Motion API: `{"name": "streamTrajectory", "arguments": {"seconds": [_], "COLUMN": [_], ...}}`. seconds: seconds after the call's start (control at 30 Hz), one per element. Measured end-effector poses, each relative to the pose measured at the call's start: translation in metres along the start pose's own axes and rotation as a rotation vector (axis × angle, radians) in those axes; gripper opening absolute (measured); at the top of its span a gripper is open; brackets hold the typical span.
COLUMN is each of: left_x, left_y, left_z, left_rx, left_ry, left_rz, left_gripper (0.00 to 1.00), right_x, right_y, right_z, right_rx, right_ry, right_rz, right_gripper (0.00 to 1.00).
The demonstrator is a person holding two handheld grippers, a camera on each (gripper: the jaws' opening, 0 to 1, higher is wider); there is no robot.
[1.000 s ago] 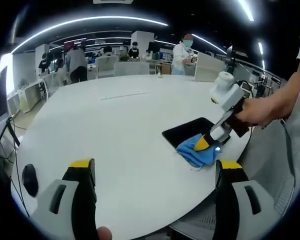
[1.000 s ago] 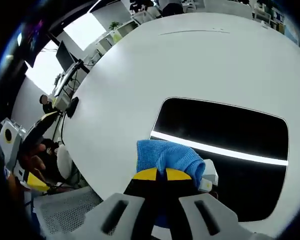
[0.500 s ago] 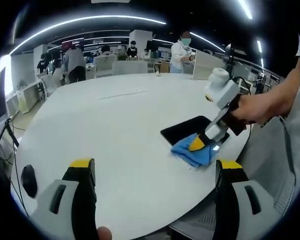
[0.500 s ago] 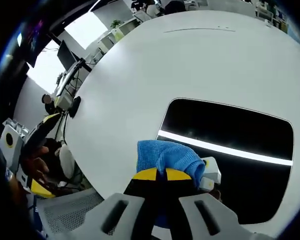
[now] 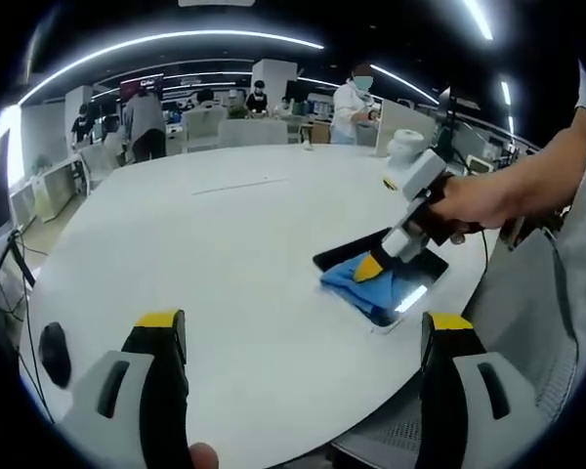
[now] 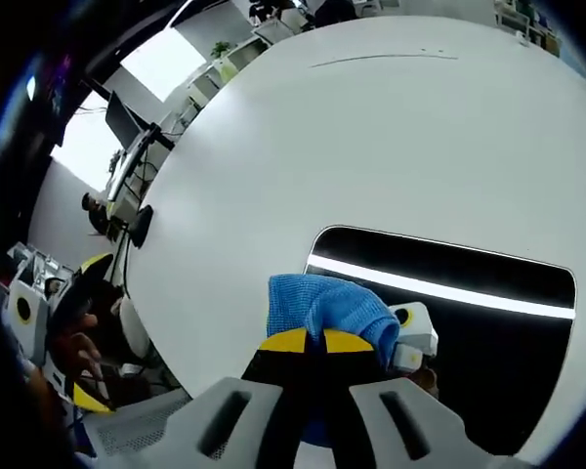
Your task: Wipe the mirror surface with the cleaning cloth until all visible marks leave the cleaned area.
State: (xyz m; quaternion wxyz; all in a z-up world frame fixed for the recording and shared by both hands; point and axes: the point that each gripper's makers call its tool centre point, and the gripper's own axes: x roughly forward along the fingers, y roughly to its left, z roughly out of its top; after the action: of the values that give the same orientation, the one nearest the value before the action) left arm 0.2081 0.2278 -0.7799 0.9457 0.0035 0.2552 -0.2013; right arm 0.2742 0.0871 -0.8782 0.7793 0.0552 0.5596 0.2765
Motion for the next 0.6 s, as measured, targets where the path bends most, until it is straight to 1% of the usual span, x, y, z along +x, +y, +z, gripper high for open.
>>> {"name": "streamTrajectory", "arguments": {"seconds": [0.17,0.3,0.5,0.6], "left_x": [-0.002,-0.002,-0.003,-0.004], "left_y": [0.003,0.006,0.007,0.01], "left_z": [0.006,0.006,0.004,0.005], "left_rx": [-0.001,-0.004,-0.013,-0.017], "left_ry": [-0.007,-0.007,-0.003,-0.008], "left_rz": [0.007,0.009,0.006,0.005], "left_gripper": [0.99,0.99,0.99,0.99], "right_x": [0.004,0.008,0.011,0.013], "right_y": [-0.002,-0.005,-0.008,-0.009], "right_z": [0.01,0.021,0.031,0.036], "right_rx": [-0.016,-0.024,-0.038,-0.045], "right_ry": [0.002,0.0,-0.002,-0.002], "right_rz": [-0.006,-0.012,-0.023,-0.029], "right_gripper": [0.0,0.0,0.0,0.0]}}
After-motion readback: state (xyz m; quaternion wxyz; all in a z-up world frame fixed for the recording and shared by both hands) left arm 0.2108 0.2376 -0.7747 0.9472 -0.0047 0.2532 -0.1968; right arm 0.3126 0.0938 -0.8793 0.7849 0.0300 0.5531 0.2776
